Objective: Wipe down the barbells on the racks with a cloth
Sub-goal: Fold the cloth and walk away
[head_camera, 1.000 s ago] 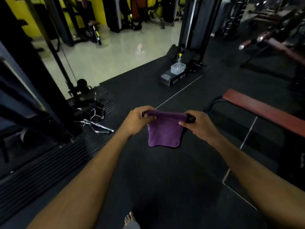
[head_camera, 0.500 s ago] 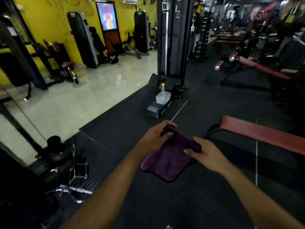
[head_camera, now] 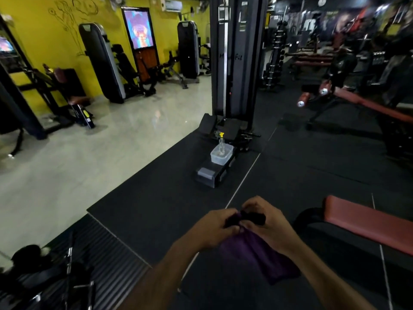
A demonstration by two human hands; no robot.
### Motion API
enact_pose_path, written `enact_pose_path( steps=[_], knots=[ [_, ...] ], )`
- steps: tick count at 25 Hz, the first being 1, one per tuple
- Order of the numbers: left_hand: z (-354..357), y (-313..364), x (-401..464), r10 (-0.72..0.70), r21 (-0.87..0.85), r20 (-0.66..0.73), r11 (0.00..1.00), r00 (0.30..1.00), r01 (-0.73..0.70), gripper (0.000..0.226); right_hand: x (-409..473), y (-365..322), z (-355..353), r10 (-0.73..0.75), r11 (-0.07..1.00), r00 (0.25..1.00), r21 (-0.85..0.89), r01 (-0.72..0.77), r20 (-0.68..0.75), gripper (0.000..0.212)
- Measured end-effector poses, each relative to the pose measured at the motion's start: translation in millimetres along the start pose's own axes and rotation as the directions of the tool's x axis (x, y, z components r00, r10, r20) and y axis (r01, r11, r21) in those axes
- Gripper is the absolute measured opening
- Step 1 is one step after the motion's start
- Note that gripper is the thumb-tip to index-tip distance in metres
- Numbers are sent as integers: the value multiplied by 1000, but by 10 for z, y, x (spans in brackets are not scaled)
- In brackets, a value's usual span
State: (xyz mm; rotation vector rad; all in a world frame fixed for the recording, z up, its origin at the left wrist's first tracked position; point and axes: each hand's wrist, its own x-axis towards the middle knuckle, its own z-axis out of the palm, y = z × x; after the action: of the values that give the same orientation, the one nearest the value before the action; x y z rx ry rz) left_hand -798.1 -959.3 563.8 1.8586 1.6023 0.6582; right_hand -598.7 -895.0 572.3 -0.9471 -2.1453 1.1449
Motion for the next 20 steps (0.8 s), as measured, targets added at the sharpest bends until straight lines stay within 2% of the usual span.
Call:
enact_pose_path(
  steps=[2,4,6,7,9,11,12,13,15,17,18,20],
  knots=[
    [-265,-325,531,20,15,1,1000,1000,-20,14,550,252,-33,86,993,994,71,-92,74,43],
    [-594,-632,1005,33,-29,2,999,999,-33,10,969,608,8,206,961,948,130,-242,243,56],
    [-963,-855,1409,45,-135,11,990,999,-43,9,1260,942,136,291,945,903,50,-322,317,61],
    [-1131,-934,1582,59,-171,33,984,998,-53,11,1378,1059,193,306,940,903,57,-338,303,68],
    [-1477,-1119,2011,58,-202,109,979,992,-35,14,1831,1239,239,346,928,927,94,-361,147,91],
    [-1739,-1310,2437,80,-129,170,990,982,-58,22,2377,1303,249,348,936,937,66,-346,-20,111],
    [-1851,-1389,2663,102,-91,206,992,973,-85,33,2674,1310,250,315,948,948,54,-312,-39,115],
    [-1938,-1480,2889,127,-75,240,991,963,-112,47,2980,1337,258,294,955,955,45,-293,-31,112],
    [-2042,-1651,3291,164,-64,279,986,946,-152,66,3522,1331,249,310,946,950,86,-311,29,83],
    [-2182,-1896,3780,163,-49,315,987,935,-155,64,4025,1582,217,362,919,929,139,-369,77,52],
    [-2264,-2072,4035,149,-39,303,989,941,-143,60,4264,1745,171,376,913,922,134,-385,90,44],
    [-2442,-2478,4527,110,-54,253,994,961,-100,54,4707,2049,15,367,917,925,132,-378,99,41]
  ],
)
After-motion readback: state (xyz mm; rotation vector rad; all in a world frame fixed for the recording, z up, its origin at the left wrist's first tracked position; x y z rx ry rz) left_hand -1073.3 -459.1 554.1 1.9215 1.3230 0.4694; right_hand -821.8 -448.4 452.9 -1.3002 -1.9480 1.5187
